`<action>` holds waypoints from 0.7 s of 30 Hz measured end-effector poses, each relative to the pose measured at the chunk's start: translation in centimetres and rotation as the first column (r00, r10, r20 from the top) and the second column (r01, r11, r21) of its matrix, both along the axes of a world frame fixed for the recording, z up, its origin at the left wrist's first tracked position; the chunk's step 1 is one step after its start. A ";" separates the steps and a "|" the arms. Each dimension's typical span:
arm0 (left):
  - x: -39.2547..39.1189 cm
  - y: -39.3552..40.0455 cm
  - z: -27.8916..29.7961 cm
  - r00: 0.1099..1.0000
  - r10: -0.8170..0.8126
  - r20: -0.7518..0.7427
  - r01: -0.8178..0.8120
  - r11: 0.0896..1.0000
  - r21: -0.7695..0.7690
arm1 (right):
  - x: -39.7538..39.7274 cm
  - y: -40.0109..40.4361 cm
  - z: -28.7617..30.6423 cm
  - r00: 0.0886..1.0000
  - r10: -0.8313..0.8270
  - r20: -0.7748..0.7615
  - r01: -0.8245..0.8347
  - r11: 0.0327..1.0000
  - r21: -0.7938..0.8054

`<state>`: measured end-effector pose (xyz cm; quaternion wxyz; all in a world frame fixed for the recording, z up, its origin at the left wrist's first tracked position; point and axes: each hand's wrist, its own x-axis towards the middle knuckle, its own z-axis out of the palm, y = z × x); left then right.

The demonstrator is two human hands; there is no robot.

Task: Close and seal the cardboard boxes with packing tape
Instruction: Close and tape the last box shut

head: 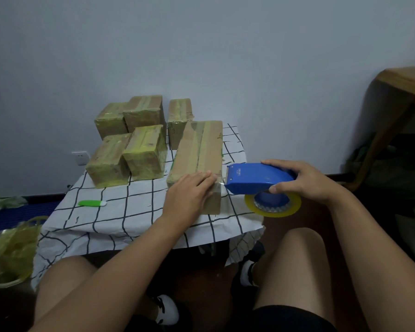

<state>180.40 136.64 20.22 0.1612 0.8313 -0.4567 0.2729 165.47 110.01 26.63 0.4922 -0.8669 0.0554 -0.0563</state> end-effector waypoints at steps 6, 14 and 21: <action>-0.5 -0.2 0.3 0.999 0.020 0.025 -0.021 0.998 0.055 | -0.5 -0.8 0.5 0.999 0.020 -0.039 -0.023 0.998 -0.061; -0.6 0.0 1.0 0.999 0.018 0.034 -0.022 0.994 0.109 | 3.1 1.0 3.8 0.982 0.097 -0.164 -0.146 0.935 -0.322; -0.8 0.0 1.4 1.000 0.011 0.025 -0.015 0.989 0.147 | 5.2 1.9 6.8 0.961 0.104 -0.258 -0.219 0.855 -0.469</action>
